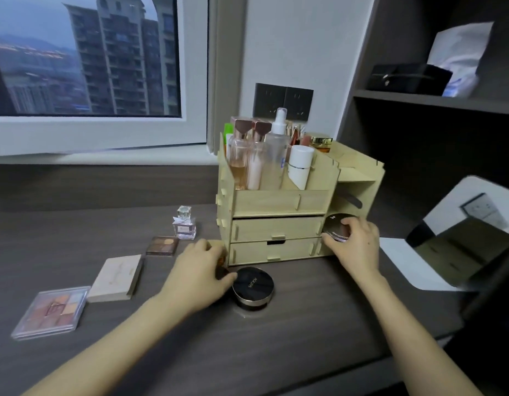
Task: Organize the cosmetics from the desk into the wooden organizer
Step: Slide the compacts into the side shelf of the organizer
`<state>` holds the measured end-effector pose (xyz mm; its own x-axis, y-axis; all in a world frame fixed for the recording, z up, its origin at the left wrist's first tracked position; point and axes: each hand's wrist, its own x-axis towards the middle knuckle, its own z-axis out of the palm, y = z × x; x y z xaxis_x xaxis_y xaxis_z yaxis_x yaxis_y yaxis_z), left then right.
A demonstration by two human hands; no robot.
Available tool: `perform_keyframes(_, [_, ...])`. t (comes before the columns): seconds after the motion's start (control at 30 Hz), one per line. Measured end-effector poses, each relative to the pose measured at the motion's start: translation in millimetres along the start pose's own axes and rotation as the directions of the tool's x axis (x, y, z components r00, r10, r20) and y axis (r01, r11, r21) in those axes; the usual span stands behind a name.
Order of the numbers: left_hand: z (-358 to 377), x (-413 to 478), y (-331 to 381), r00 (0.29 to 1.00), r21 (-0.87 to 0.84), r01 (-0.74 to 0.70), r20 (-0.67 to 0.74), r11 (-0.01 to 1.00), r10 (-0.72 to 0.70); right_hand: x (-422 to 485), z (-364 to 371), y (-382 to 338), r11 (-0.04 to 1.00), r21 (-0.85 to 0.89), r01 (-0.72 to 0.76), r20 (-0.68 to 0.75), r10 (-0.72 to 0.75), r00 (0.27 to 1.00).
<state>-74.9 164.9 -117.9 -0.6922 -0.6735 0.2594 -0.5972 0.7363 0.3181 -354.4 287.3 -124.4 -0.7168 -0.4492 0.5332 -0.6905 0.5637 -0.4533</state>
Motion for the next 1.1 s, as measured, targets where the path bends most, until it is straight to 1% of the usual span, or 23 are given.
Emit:
perform_keyframes(0.07, [5.3, 2.3, 10.2, 0.997, -0.021, -0.038, 0.072, 0.999, 0.039, 5.4, 3.4, 1.6, 0.997, -0.036, 0.061, 0.022, -0.060, 0.998])
perform_keyframes(0.13, [11.1, 5.1, 18.0, 0.988, -0.020, -0.051, 0.147, 0.998, 0.054, 9.1, 4.4, 1.6, 0.996, -0.063, 0.068, 0.028, -0.067, 0.997])
perform_keyframes(0.2, [17.3, 7.8, 24.3, 0.975, 0.023, -0.071, 0.212, 0.997, 0.065, 10.5, 6.0, 1.2, 0.993, -0.093, 0.071, 0.041, -0.067, 0.997])
perform_keyframes(0.27, [22.5, 9.5, 29.7, 0.959, 0.101, -0.100, 0.274, 0.990, 0.069, 9.8, 8.4, 1.7, 0.993, -0.088, 0.075, 0.089, -0.067, 0.994])
perform_keyframes(0.33, [26.2, 10.5, 33.1, 0.944, 0.156, -0.119, 0.323, 0.981, 0.063, 9.4, 11.0, 5.5, 0.993, -0.075, 0.093, 0.179, -0.079, 0.981])
perform_keyframes(0.4, [28.7, 12.0, 34.5, 0.939, 0.168, -0.130, 0.338, 0.977, 0.066, 11.8, 10.7, 11.3, 0.985, -0.080, 0.150, 0.285, -0.122, 0.951])
perform_keyframes(0.47, [29.1, 13.2, 36.1, 0.937, 0.162, -0.133, 0.341, 0.978, 0.070, 18.1, 7.0, 14.7, 0.985, -0.010, 0.173, 0.394, -0.155, 0.906])
perform_keyframes(0.53, [29.1, 14.4, 38.2, 0.938, 0.159, -0.133, 0.338, 0.978, 0.073, 25.1, 3.9, 18.1, 0.985, 0.041, 0.170, 0.452, -0.170, 0.876])
perform_keyframes(0.6, [29.2, 14.7, 39.9, 0.945, 0.145, -0.131, 0.316, 0.981, 0.080, 27.8, 3.3, 19.3, 0.980, 0.050, 0.191, 0.424, -0.194, 0.885])
perform_keyframes(0.63, [29.9, 14.8, 40.0, 0.950, 0.128, -0.129, 0.299, 0.983, 0.086, 25.7, 2.8, 17.7, 0.978, 0.018, 0.208, 0.365, -0.201, 0.909])
perform_keyframes(0.7, [33.0, 14.1, 37.6, 0.963, 0.080, -0.132, 0.247, 0.988, 0.109, 12.1, 2.2, 9.1, 0.968, -0.065, 0.241, 0.151, -0.229, 0.962])
perform_keyframes(0.73, [34.7, 13.5, 36.4, 0.970, 0.043, -0.134, 0.211, 0.990, 0.122, 1.7, 0.0, 1.7, 0.965, -0.063, 0.255, 0.033, -0.253, 0.967])
perform_keyframes(0.77, [36.1, 12.6, 35.6, 0.976, -0.008, -0.136, 0.171, 0.991, 0.135, -11.0, -4.3, -7.4, 0.965, -0.020, 0.263, -0.042, -0.264, 0.964])
perform_keyframes(0.8, [37.3, 12.0, 35.9, 0.980, -0.069, -0.141, 0.129, 0.988, 0.149, -25.4, -9.5, -17.4, 0.967, 0.067, 0.244, -0.012, -0.244, 0.970])
perform_keyframes(0.83, [37.6, 11.7, 37.1, 0.982, -0.128, -0.161, 0.080, 0.979, 0.172, -39.3, -14.1, -28.1, 0.966, 0.202, 0.160, 0.127, -0.188, 0.974])
perform_keyframes(0.87, [37.1, 11.8, 39.7, 0.979, -0.174, -0.195, 0.026, 0.965, 0.203, -51.6, -17.0, -37.4, 0.935, 0.353, 0.002, 0.335, -0.129, 0.933])
perform_keyframes(0.9, [35.9, 12.4, 43.4, 0.970, -0.205, -0.240, -0.029, 0.949, 0.240, -62.0, -19.2, -44.1, 0.857, 0.478, -0.195, 0.526, -0.101, 0.844])
perform_keyframes(0.93, [34.6, 13.7, 48.1, 0.959, -0.222, -0.283, -0.075, 0.933, 0.273, -69.0, -21.6, -47.5, 0.756, 0.549, -0.358, 0.643, -0.107, 0.759])
perform_keyframes(0.97, [33.2, 15.6, 53.3, 0.949, -0.236, -0.315, -0.111, 0.919, 0.297, -72.6, -24.9, -48.5, 0.668, 0.593, -0.449, 0.685, -0.126, 0.718])
perform_keyframes(1.0, [32.3, 17.6, 58.5, 0.939, -0.250, -0.341, -0.138, 0.906, 0.315, -73.0, -28.3, -48.2, 0.591, 0.635, -0.498, 0.682, -0.126, 0.720])
perform_keyframes(1.07, [31.3, 21.6, 70.0, 0.920, -0.283, -0.390, -0.166, 0.876, 0.355, -68.5, -37.4, -45.1, 0.447, 0.699, -0.558, 0.646, -0.061, 0.761])
perform_keyframes(1.1, [30.2, 23.2, 75.3, 0.913, -0.293, -0.407, -0.164, 0.865, 0.374, -64.4, -41.6, -42.7, 0.386, 0.721, -0.575, 0.620, 0.009, 0.784])
